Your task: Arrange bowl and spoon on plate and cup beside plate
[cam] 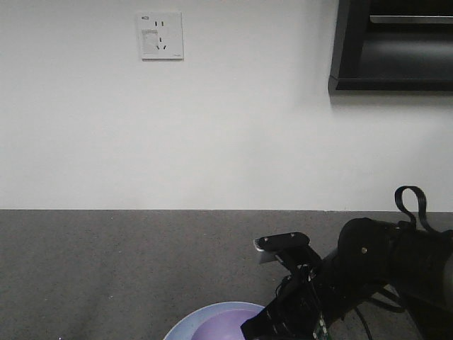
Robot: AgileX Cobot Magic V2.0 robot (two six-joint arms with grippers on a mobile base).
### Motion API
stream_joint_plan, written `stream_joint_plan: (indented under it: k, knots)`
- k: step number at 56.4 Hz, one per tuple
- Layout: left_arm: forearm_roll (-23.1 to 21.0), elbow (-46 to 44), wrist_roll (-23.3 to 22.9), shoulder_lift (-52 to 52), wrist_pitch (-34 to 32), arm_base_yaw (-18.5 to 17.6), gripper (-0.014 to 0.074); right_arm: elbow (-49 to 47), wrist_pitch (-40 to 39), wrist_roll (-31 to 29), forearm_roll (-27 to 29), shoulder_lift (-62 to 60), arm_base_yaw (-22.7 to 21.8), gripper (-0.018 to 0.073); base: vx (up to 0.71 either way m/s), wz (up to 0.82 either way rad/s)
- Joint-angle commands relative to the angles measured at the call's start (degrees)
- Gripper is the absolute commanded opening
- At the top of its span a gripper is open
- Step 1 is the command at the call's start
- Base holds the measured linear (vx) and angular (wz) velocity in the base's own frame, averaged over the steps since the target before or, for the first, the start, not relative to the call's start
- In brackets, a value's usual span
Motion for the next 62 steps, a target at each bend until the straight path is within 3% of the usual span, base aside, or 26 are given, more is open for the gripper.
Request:
stream_joint_plan:
  k: [1,13,22,39,49,62]
  knots:
    - [-1.4,-1.4,-0.1,0.5,-4.2,-0.5,0.0003,-1.9,-1.2,-1.4,2.3,-1.9,-0.3,-0.0005,0.0,0.0]
    - [-1.4,-1.4,-0.1,0.5,-4.2,-0.5,0.0003,-1.9,-1.3,-5.4,4.9,-1.7,-0.3,0.0017,0.0,0.0]
    - [-1.4,-1.4,-0.1,0.5,-4.2,-0.5,0.0003,-1.9,-1.3,-6.3,5.6,-1.7,-0.3,0.0095,0.0,0.0]
    - [-1.4,-1.4,-0.1,0.5,-4.2,-0.5,0.0003,-2.0,-1.5,-6.3,5.6,-1.7,-0.3,0.0437,0.0,0.0]
    - [-1.4,-1.4,-0.1,0.5,-4.1,-0.5,0.0003,-2.0,-2.0,-6.3,5.3,-2.3,-0.3,0.0581,0.0,0.0]
    - [-1.4,-1.4,-0.1,0.5,-4.1,-0.5,0.0003,-2.0,-3.8,-6.5,1.5,-7.5,-0.3,0.0593,0.0,0.0]
